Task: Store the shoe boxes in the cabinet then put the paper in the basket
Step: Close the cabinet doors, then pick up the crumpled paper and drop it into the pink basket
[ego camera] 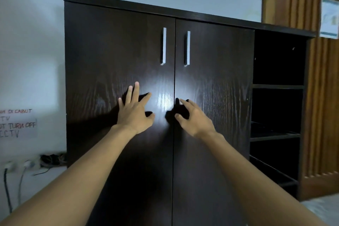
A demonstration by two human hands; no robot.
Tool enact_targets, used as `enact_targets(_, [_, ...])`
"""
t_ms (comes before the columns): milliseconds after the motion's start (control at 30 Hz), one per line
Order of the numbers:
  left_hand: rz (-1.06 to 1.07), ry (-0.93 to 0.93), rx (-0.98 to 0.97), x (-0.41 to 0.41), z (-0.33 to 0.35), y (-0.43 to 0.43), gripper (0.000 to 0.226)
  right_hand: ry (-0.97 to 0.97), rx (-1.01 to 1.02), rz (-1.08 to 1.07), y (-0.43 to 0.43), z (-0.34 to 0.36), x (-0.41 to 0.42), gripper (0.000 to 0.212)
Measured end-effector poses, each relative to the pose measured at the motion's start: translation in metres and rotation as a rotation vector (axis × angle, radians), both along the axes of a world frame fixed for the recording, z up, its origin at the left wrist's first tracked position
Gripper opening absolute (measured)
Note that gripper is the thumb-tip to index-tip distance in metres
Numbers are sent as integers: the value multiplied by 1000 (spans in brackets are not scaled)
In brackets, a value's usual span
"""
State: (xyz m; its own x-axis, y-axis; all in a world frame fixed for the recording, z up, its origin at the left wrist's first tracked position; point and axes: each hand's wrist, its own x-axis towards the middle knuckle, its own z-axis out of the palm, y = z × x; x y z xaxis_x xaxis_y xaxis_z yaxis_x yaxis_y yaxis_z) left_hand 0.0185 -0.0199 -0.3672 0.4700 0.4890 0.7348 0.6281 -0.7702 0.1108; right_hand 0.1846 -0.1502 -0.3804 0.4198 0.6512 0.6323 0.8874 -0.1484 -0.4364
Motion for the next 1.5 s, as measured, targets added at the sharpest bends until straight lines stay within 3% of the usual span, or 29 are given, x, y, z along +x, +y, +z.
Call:
enact_targets(200, [-453, -247, -373, 25, -31, -45, 47, 46, 33, -89, -57, -45, -4, 55])
enact_targets(500, [-745, -41, -635, 56, -167, -120, 35, 185, -127, -376, -165, -180, -18, 54])
enact_targets(733, [-912, 198, -835, 72, -292, -183, 38, 327, -295, -561, -262, -300, -29, 53])
enact_targets(1100, [-796, 442, -1044, 144, -459, -278, 40, 484, -485, -516, -370, -466, 33, 51])
enact_targets(1333, [-517, 730, -1125, 195, -545, -317, 53, 632, -530, -470, -397, -546, 91, 52])
enact_targets(1500, [-457, 839, -1013, 171, -632, -315, 66, 649, -566, -471, -385, -612, 106, 53])
